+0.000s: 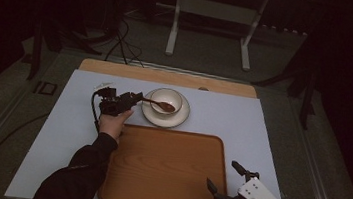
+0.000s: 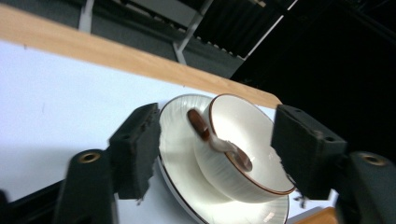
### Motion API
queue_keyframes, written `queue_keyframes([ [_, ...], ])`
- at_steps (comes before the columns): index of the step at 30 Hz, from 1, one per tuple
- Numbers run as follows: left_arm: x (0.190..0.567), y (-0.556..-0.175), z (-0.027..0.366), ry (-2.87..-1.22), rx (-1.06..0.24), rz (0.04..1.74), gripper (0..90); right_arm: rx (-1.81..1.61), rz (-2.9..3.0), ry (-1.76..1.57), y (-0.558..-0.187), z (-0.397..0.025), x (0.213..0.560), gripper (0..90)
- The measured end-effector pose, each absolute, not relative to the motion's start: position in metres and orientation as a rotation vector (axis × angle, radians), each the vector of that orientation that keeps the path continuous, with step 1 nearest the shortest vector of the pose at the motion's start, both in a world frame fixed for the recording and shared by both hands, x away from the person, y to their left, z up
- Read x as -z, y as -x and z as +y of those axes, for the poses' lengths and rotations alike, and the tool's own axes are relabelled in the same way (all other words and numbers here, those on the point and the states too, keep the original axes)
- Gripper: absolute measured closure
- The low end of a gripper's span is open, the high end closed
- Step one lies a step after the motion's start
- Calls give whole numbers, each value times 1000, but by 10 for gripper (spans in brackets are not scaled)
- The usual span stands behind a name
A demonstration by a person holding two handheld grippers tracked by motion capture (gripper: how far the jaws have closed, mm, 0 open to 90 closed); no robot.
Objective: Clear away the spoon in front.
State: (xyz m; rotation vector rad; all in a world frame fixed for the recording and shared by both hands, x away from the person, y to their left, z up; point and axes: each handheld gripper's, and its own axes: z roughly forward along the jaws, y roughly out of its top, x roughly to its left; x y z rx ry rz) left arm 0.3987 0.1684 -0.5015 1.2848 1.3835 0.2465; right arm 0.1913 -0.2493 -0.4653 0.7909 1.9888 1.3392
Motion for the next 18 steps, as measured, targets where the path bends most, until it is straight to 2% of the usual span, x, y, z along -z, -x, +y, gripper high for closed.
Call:
queue_keyframes([
  [4,507,-399,169,-1240,-221,1406,416,-1345,1989,-792,-192,-250,466,102],
  [5,508,-400,169,-1219,-207,1414,470,-1349,1990,-794,-192,-250,466,102],
  [13,517,-400,164,-1092,-161,1451,602,-1358,1990,-800,-192,-250,466,102],
  [17,519,-401,160,-1049,-148,1452,719,-1357,1992,-798,-193,-251,466,102],
  [18,519,-401,160,-1039,-143,1453,719,-1357,1992,-798,-193,-251,466,102],
])
